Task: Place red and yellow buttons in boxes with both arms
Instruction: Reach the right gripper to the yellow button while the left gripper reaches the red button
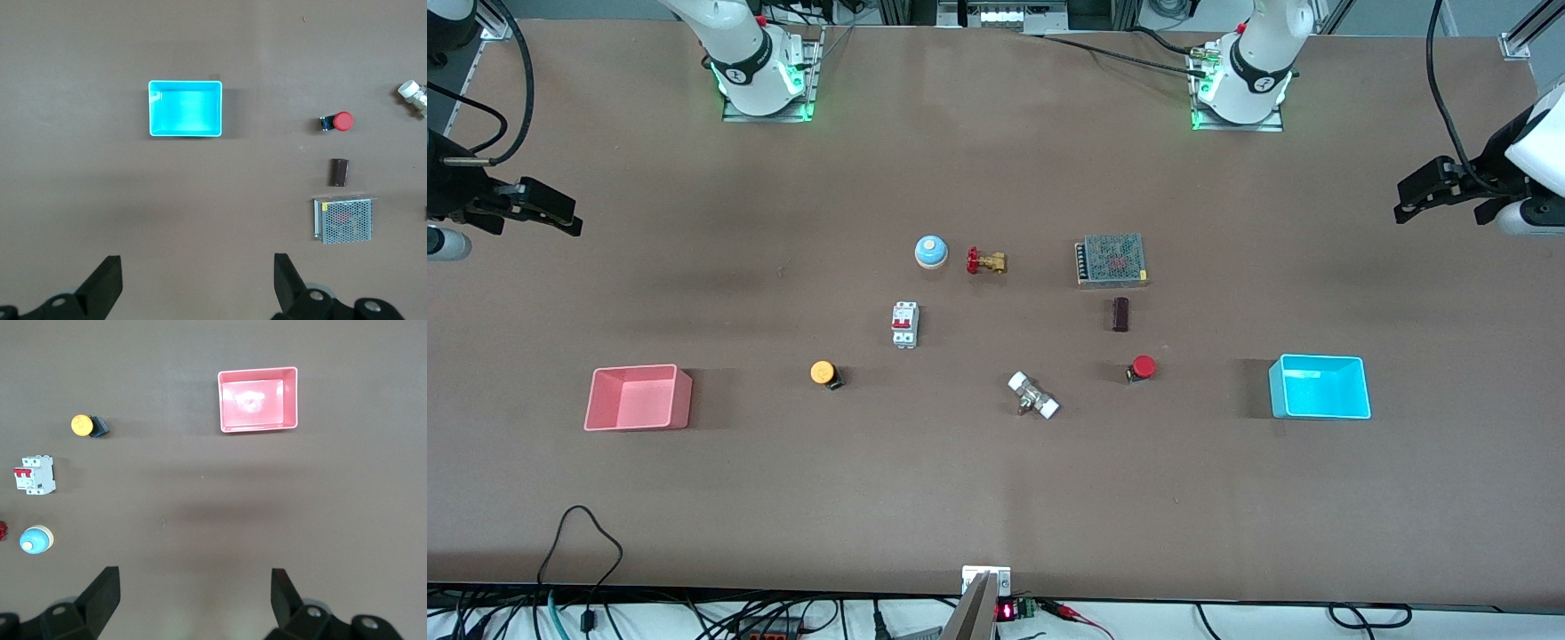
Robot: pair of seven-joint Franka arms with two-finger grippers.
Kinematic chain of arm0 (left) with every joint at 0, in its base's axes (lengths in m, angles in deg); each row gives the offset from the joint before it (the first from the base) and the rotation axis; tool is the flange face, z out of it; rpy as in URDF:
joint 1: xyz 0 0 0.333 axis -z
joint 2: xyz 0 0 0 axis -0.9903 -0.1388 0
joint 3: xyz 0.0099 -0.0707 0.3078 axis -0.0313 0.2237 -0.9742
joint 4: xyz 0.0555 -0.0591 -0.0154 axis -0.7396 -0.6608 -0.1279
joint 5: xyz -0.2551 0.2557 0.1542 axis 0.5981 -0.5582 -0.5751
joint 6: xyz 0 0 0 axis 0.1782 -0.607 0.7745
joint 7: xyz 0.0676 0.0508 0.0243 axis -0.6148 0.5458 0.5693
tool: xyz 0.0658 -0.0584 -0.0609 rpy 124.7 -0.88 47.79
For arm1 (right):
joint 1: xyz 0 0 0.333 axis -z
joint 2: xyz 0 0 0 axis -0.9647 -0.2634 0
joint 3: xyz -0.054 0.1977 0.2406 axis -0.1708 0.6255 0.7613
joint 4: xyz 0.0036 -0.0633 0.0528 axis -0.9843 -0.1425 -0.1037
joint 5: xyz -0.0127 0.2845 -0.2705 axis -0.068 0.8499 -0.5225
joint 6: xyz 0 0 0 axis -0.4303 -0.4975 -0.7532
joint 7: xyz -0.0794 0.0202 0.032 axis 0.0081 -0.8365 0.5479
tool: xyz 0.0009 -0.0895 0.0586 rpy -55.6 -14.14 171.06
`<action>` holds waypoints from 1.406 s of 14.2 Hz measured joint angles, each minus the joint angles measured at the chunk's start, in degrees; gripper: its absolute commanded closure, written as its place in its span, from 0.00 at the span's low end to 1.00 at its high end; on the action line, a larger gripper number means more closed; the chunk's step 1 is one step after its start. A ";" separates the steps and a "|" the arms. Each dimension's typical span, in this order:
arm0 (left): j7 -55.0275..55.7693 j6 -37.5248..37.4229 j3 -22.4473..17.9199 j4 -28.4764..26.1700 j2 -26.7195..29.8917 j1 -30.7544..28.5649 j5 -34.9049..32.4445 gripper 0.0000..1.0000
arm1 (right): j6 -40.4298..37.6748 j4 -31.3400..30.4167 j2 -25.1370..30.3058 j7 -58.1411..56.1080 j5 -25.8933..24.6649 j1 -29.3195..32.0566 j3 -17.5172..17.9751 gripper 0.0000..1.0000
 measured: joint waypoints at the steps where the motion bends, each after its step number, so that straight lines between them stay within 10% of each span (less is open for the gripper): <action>1: -0.06 -0.04 0.00 0.04 0.00 0.00 0.00 0.00 | -0.05 0.00 0.00 -0.02 0.00 0.00 -0.03 0.00; 8: 0.56 1.06 0.17 0.10 -2.68 0.47 0.60 0.00 | 2.83 -0.45 -2.95 -0.06 0.03 -1.21 0.04 0.00; 20: 27.86 19.42 0.71 0.02 -22.44 12.03 3.54 0.00 | 27.74 -0.39 -25.52 0.23 6.84 -14.81 0.41 0.00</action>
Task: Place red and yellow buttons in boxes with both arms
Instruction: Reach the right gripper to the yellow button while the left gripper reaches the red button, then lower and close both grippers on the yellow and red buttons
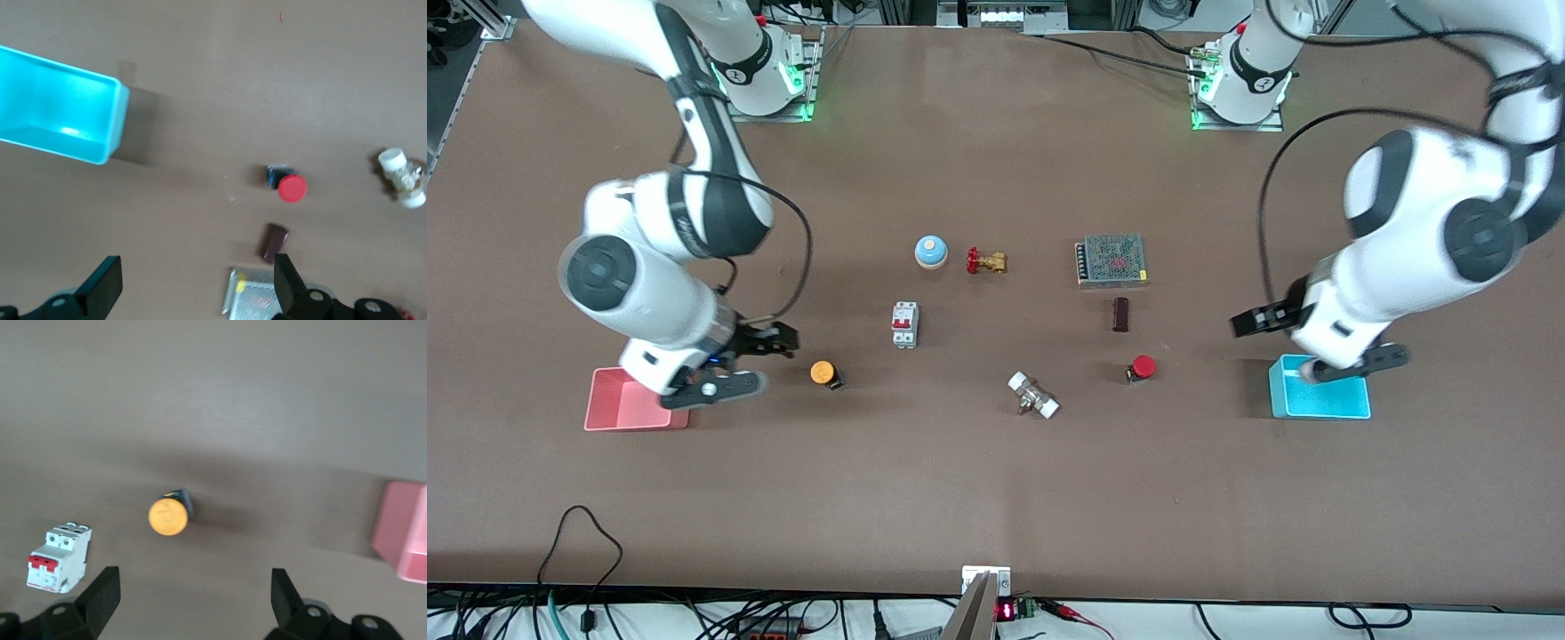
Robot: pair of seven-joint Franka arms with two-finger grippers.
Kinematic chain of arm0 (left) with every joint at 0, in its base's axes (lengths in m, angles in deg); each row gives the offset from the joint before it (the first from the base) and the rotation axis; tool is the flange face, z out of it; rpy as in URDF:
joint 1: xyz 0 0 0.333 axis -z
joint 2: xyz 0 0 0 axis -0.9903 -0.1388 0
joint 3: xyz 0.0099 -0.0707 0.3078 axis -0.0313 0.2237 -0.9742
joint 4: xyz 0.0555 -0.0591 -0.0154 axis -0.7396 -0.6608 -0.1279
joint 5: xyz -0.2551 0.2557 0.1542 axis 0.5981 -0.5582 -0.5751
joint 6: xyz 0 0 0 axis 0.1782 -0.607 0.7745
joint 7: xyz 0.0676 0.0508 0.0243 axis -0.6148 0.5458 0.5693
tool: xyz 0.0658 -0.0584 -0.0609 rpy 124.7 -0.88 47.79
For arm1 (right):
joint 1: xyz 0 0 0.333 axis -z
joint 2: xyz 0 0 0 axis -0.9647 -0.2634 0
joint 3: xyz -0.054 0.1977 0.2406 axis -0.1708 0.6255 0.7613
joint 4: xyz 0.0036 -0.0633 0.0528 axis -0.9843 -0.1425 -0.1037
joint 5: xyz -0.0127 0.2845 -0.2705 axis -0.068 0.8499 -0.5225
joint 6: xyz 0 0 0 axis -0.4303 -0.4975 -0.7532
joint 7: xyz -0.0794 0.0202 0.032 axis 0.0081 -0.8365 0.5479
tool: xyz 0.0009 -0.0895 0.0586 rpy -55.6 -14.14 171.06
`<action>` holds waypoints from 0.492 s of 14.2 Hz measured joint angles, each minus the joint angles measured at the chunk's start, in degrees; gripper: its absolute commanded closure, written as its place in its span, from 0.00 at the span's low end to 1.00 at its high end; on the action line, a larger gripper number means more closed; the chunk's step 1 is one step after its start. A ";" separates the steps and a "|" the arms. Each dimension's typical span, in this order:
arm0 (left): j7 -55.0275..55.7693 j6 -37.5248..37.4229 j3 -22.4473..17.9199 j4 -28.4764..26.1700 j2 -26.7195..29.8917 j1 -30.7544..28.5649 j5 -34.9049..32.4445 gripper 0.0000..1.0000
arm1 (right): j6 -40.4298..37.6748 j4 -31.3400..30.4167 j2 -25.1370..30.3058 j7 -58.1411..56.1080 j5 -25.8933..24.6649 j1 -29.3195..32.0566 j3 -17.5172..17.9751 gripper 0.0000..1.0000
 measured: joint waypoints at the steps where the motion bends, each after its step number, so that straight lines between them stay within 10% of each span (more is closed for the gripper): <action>1: 2.57 2.03 0.02 -0.02 -1.65 1.18 0.00 0.00 | 0.58 0.11 -1.38 -0.04 0.36 -0.84 0.01 0.00; 7: 15.33 13.54 0.01 -0.06 -11.38 6.99 -1.61 0.00 | 3.48 0.64 -7.26 -0.10 0.43 -4.57 0.01 0.00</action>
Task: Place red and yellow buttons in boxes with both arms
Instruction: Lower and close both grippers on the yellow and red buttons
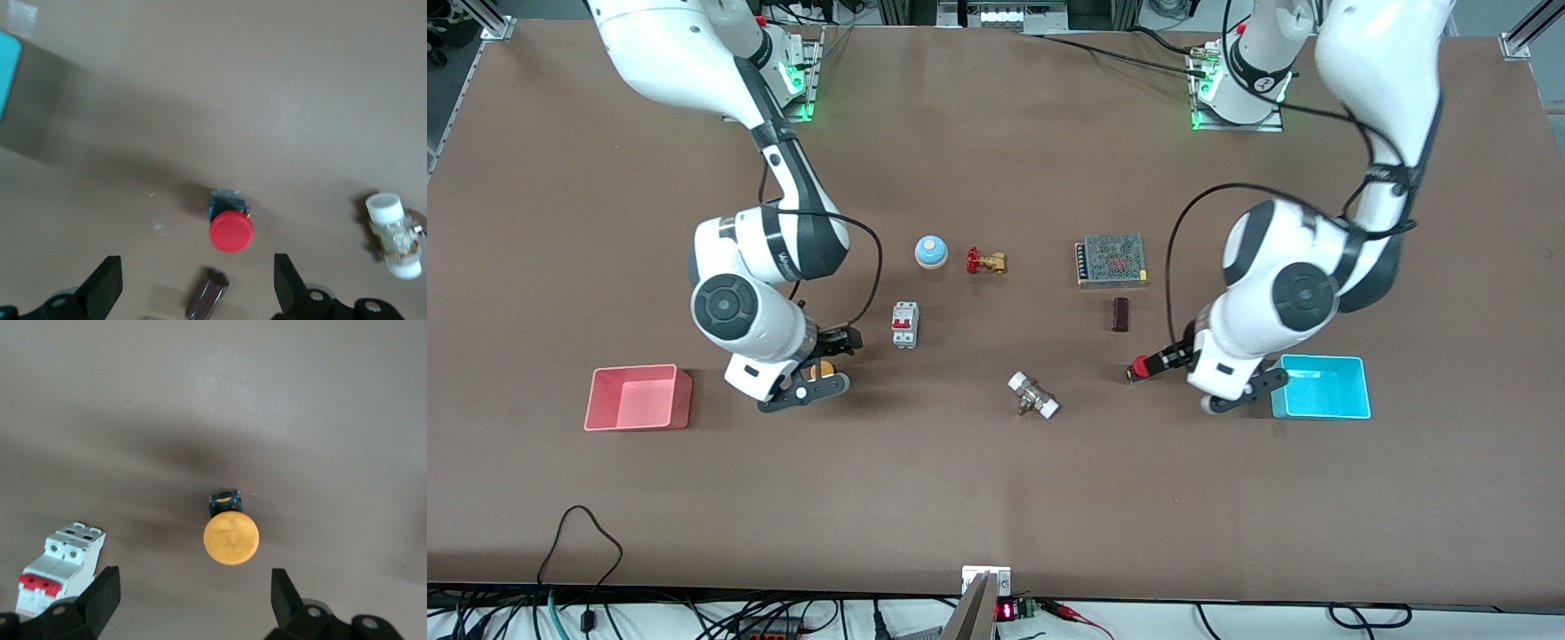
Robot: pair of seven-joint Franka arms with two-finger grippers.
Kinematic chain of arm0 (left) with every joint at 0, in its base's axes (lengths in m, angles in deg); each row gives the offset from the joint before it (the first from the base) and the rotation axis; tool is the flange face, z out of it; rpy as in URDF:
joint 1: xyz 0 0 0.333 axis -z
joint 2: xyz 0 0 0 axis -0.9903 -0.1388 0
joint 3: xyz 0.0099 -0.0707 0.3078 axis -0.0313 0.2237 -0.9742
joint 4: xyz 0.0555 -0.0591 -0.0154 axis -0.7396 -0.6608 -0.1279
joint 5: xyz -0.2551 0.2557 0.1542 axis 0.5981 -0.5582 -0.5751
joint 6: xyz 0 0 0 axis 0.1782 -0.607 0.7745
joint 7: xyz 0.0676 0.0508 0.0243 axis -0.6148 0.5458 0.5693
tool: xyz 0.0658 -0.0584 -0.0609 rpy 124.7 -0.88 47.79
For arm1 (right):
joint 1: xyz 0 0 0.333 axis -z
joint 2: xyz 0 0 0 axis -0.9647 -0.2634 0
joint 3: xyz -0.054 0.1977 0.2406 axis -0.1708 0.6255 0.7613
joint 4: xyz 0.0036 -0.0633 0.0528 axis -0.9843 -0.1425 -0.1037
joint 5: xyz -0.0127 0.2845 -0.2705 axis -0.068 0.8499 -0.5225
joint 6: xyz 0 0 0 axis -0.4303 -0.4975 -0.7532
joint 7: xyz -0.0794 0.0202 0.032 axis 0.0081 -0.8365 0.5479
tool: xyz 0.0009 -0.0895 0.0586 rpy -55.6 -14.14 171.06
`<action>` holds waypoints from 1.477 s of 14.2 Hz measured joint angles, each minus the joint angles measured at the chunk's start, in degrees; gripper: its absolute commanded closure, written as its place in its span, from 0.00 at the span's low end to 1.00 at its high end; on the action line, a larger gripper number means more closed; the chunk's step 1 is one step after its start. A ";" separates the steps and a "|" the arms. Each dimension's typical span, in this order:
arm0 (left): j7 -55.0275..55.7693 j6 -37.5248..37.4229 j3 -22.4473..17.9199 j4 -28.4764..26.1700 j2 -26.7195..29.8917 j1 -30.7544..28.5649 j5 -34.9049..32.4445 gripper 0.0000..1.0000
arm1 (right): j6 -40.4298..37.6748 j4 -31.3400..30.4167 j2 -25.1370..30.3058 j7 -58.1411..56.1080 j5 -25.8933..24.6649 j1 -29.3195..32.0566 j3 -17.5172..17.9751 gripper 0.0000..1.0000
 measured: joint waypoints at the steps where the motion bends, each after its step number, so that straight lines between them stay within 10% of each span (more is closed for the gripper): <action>1: 1.48 1.25 -0.01 0.01 -1.19 0.55 -0.97 0.00 | 0.75 0.02 -0.54 -0.17 -0.02 0.01 -0.13 0.00; 7: 6.10 3.62 0.00 0.07 -5.68 3.03 -4.32 0.10 | 4.21 0.08 -2.98 -2.42 -0.02 0.42 -0.63 0.00; 15: 6.27 3.65 -0.05 0.12 -6.25 3.49 -4.35 0.65 | 5.02 0.13 -5.73 -2.42 -0.01 0.43 -0.63 0.00; 19: 6.29 3.74 -0.34 0.66 -6.25 3.48 -4.36 0.81 | 6.87 0.14 -6.29 -2.42 0.00 0.53 -0.63 0.21; 21: 6.28 3.74 -0.66 1.19 -6.23 3.41 -4.37 0.82 | 7.15 0.18 -6.52 -2.41 0.02 0.54 -0.63 0.50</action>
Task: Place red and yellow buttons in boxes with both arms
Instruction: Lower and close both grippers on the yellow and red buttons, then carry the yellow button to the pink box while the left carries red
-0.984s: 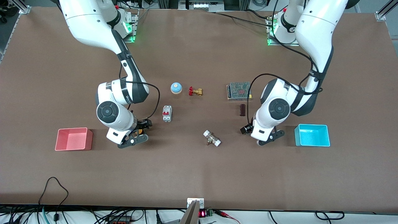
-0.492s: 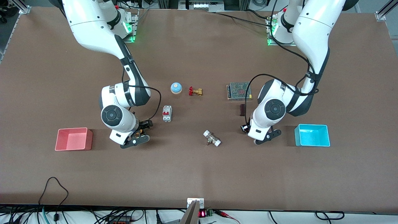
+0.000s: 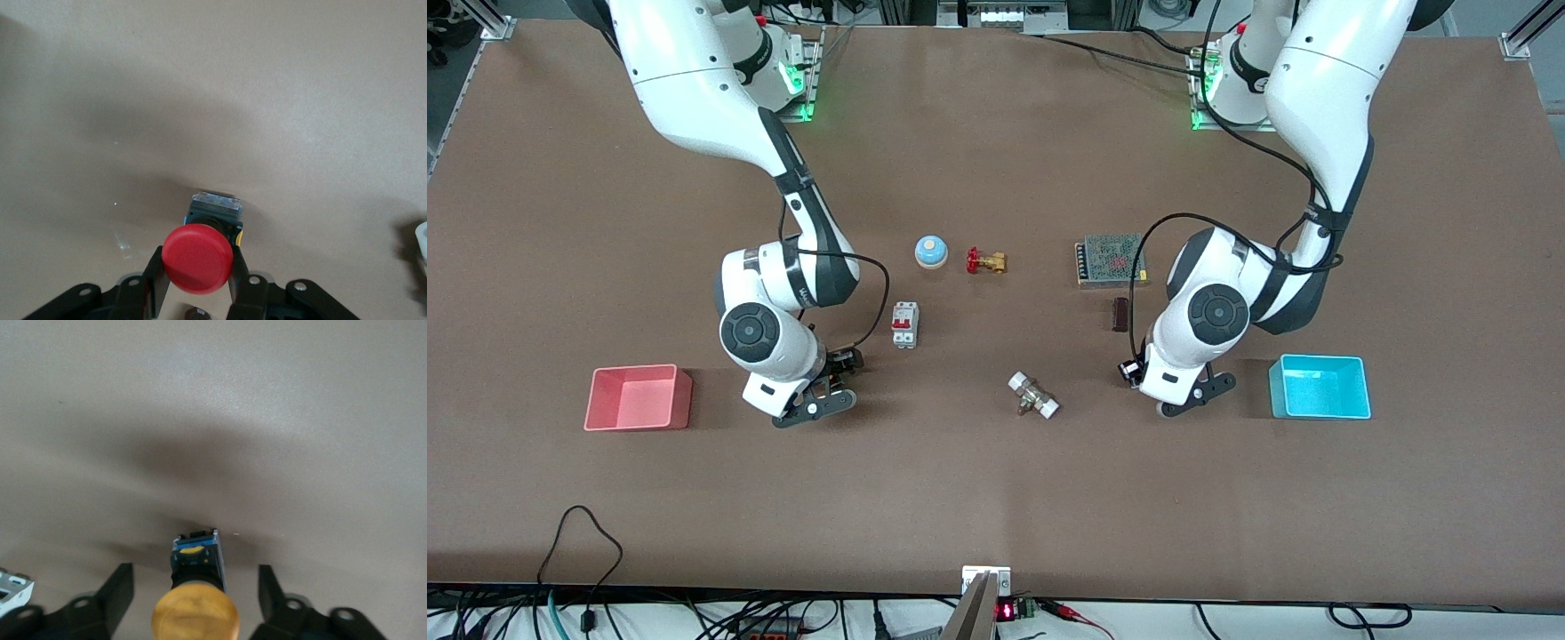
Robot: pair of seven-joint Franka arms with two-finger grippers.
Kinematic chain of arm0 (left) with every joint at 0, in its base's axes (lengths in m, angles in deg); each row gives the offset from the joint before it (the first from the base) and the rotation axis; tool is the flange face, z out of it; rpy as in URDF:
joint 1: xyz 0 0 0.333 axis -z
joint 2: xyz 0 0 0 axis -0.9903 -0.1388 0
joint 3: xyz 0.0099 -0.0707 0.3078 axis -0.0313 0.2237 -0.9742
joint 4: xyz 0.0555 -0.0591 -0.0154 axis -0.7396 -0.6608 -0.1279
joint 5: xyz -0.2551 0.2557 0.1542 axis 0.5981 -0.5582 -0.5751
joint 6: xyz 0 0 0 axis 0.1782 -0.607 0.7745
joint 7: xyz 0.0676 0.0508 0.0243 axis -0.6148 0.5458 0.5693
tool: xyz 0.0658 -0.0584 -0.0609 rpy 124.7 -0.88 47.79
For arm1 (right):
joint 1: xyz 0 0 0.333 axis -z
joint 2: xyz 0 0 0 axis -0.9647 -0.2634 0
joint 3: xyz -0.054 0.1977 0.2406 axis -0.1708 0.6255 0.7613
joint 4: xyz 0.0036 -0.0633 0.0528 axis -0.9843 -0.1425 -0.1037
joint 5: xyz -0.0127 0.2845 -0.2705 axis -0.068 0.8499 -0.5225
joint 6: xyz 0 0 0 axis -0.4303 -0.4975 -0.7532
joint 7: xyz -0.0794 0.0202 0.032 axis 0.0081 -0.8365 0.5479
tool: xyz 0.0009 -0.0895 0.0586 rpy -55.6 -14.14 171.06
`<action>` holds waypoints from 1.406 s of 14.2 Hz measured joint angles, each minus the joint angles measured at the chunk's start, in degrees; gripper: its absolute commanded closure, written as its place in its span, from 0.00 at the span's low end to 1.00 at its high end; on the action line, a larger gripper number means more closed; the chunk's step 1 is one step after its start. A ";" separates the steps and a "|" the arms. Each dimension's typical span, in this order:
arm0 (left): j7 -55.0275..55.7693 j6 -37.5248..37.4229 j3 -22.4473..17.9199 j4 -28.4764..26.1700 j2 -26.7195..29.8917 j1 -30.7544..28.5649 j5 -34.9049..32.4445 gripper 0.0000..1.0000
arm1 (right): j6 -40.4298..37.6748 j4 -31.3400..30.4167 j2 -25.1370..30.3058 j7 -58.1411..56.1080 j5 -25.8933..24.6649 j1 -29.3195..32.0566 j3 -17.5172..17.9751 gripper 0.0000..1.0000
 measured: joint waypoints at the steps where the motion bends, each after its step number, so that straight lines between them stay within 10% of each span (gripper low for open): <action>1: -0.18 0.00 -0.16 0.32 0.07 -0.08 -0.04 0.82 | 0.08 0.01 -0.06 0.04 0.01 0.00 0.00 0.59; 12: -23.59 -8.22 -1.21 0.99 6.42 -11.10 -0.26 0.82 | -1.85 1.84 0.93 0.08 0.14 0.04 -0.42 0.70; 20: -38.29 -8.61 -2.28 0.99 7.23 -18.46 -2.22 0.82 | -11.16 3.85 8.48 0.55 0.13 7.05 -6.94 0.70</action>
